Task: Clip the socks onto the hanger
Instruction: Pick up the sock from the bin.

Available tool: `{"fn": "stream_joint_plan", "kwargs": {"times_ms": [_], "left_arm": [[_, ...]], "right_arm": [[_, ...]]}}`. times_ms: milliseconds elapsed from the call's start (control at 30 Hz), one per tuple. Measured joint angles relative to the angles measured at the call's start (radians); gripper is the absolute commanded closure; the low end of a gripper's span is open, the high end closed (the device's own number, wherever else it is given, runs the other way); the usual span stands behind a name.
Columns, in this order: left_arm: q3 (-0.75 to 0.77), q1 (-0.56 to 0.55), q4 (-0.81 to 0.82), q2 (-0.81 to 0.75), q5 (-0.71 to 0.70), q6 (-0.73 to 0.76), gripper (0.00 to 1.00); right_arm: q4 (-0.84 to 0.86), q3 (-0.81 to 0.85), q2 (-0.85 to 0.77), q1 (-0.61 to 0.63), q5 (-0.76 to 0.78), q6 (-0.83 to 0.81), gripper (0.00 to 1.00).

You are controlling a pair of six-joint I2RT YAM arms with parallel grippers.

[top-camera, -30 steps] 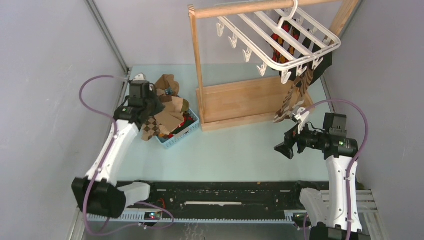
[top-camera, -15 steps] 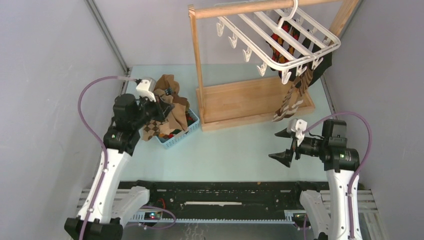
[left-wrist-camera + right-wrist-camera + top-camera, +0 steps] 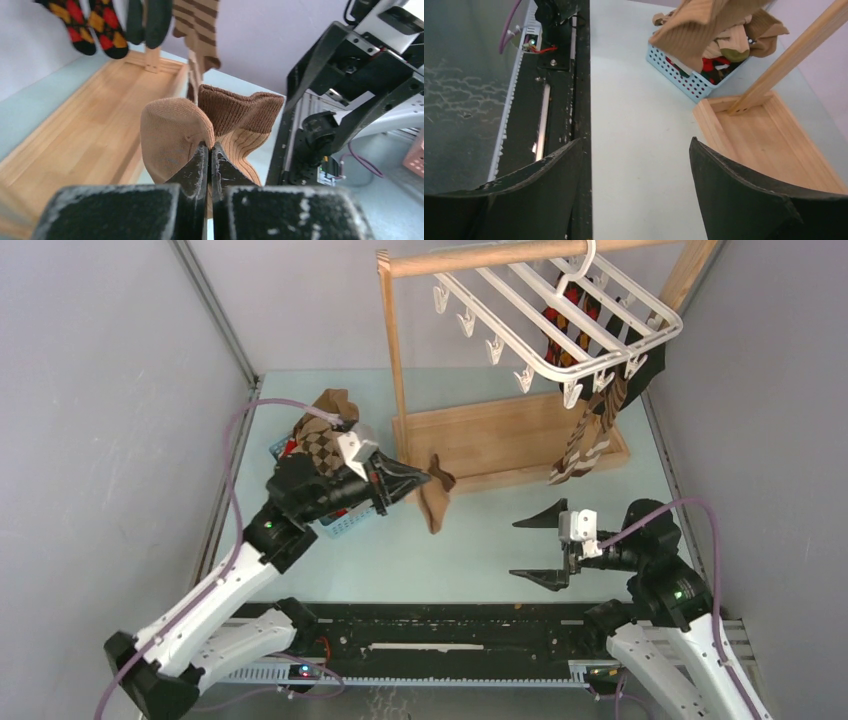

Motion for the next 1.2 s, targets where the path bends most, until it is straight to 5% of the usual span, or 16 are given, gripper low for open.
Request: {"fn": "stream_joint_plan", "kwargs": {"times_ms": [467, 967, 1100, 1200], "left_arm": [[-0.055, -0.194, 0.319, 0.197, -0.127, -0.116, 1.0], [-0.055, -0.239, 0.398, 0.288, -0.146, -0.156, 1.0], [-0.055, -0.249, 0.4, 0.293, -0.147, -0.157, 1.0], [-0.055, -0.256, 0.403, 0.293, -0.149, -0.157, 1.0]], "right_arm": [[0.331, -0.085, -0.04, -0.12, 0.216, 0.529, 0.18], [0.585, -0.103, 0.052, -0.039, 0.274, 0.754, 0.25], [0.631, -0.104, 0.082, 0.013, 0.314, 0.766, 0.36], [0.662, -0.104, 0.102, 0.034, 0.346, 0.773, 0.56]]}}
